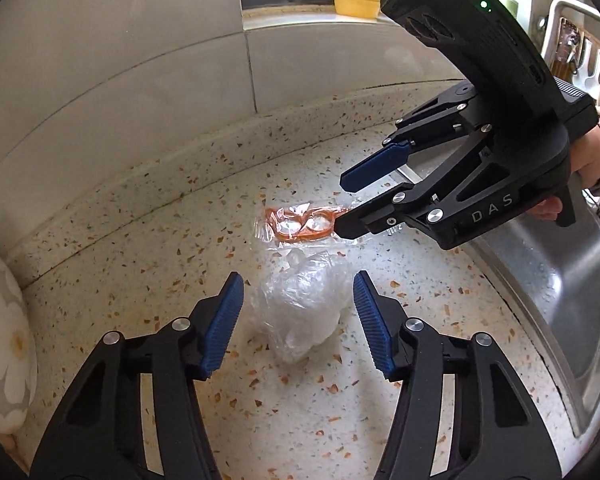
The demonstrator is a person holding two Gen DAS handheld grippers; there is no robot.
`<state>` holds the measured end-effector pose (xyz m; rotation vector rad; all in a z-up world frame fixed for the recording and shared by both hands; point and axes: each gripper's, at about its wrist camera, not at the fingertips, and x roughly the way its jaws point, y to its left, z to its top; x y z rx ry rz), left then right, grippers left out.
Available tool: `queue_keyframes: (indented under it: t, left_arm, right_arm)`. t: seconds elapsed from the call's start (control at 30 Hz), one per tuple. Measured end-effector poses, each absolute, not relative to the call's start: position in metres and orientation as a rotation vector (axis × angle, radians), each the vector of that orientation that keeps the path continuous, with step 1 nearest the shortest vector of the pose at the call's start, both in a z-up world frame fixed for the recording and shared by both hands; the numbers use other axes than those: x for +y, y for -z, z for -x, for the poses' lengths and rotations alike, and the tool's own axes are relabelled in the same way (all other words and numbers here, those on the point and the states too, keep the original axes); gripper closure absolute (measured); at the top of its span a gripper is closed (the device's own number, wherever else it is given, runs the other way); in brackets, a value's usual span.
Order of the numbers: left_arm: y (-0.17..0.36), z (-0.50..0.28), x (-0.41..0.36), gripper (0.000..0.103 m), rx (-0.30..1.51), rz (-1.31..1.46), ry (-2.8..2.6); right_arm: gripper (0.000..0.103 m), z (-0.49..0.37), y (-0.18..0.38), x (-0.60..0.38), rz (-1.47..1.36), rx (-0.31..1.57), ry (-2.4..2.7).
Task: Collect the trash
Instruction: 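Grasp the clear plastic bag with the left tool while the right tool grasps the orange wrapper, then lower plastic bag and orange wrapper into the bin and open both tools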
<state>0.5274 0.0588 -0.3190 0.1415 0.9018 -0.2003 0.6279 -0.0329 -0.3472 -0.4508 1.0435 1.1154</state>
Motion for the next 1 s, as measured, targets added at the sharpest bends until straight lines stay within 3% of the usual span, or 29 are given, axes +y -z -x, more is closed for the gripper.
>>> queue_keyframes:
  t: [0.37,1.0]
  left_arm:
    - [0.327,-0.535,0.059,0.074,0.957,-0.109,0.206]
    - [0.253,-0.439,0.060,0.078,0.844,-0.009,0.197]
  right_arm:
    - [0.101,-0.617,0.355,-0.024,0.540,1.003,-1.076]
    - [0.103,-0.556,0.292,-0.060,0.454,0.948,-1.031]
